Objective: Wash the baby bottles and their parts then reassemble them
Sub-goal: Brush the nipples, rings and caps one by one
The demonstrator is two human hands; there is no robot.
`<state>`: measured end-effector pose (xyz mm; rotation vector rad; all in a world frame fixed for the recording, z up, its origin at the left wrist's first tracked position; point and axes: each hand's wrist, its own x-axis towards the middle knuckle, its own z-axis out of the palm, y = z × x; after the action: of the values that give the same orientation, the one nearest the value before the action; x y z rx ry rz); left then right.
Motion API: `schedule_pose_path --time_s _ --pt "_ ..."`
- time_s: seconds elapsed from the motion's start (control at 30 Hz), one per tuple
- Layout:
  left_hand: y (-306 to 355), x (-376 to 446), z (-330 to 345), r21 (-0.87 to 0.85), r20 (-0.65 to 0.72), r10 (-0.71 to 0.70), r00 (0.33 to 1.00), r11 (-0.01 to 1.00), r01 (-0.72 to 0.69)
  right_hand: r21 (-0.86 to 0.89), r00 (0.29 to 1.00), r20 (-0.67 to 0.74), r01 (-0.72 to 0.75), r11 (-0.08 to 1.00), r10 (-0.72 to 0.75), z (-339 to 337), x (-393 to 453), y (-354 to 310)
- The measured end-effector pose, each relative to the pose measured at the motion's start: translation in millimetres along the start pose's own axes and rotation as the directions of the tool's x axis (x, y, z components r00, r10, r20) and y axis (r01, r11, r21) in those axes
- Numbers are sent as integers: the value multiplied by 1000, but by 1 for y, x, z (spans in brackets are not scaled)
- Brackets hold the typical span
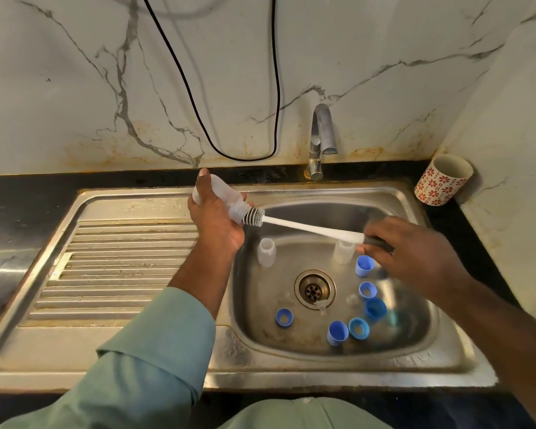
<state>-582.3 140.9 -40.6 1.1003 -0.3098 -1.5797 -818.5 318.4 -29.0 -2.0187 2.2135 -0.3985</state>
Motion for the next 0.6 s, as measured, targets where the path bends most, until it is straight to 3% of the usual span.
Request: schedule_pose_path --time_s 0.07,0.17,0.23,0.3,0.37,0.43,0.5,0.53,0.6 --pt "-2 -1 -2 -8 16 -7 1000 1000 7 -36 1000 -12 -25 999 24 9 1 -1" --pt "-5 1 -4 -3 8 -6 1000 1000 6 377 961 227 -239 895 161 21 -1 -7" --pt "-5 0 -3 14 7 -6 1000 1000 6 468 963 236 -233 853 133 23 -1 -6" --pt "-6 0 -3 12 11 -3 1000 1000 3 375 968 239 -166 912 78 20 -2 -3" --pt "-6 2 -3 29 3 3 1000 1000 -3 158 984 167 -80 984 53 14 -1 -2" --pt "-7 1 -2 72 -14 7 1000 997 -6 -69 996 -79 23 997 -29 7 1 2" --pt "-9 -1 0 82 -9 1 1000 997 0 -267 928 -324 98 959 -185 3 4 5" --pt "-9 0 -1 100 -8 -5 1000 995 5 -341 913 -338 106 934 -227 2 5 7" --pt "-5 1 -2 139 23 -47 999 989 43 -241 991 -77 86 967 -107 0 6 7"
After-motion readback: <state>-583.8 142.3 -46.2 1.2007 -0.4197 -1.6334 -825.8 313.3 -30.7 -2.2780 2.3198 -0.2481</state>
